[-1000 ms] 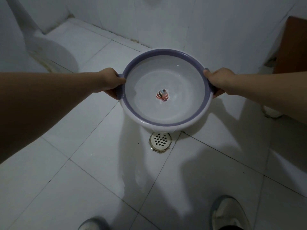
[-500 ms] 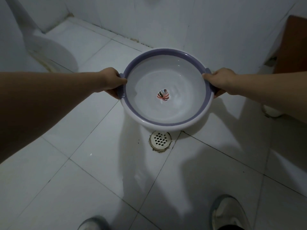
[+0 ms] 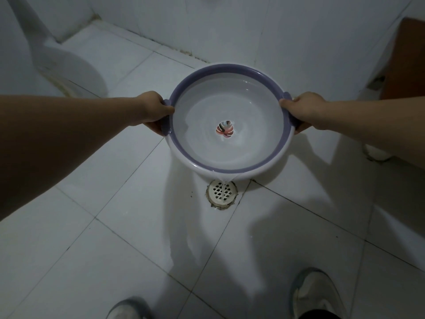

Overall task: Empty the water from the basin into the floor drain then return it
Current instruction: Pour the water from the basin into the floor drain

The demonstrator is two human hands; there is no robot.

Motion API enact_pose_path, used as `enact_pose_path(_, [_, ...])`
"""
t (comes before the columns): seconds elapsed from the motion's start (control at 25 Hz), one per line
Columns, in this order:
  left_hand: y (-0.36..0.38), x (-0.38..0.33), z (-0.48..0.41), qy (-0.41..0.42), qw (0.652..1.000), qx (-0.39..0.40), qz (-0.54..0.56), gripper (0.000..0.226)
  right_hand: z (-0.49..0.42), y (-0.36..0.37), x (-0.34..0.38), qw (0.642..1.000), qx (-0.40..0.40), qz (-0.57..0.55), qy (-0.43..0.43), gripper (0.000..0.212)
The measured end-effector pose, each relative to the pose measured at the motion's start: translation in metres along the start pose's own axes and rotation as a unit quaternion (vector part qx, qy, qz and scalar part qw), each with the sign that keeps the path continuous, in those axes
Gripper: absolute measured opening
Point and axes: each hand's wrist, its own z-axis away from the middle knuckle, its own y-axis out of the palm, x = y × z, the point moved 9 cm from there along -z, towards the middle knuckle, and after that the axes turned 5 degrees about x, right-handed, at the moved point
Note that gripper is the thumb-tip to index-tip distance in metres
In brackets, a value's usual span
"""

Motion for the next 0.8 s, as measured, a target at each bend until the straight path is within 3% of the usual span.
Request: enact_pose_path(0.8, [-0.0007,0.0021,-0.0028,0.001,1.0,0.0,0.004,0.027,-0.0018,0.0032,-0.0005,1.0,0.006,-0.009,-0.007,0.06])
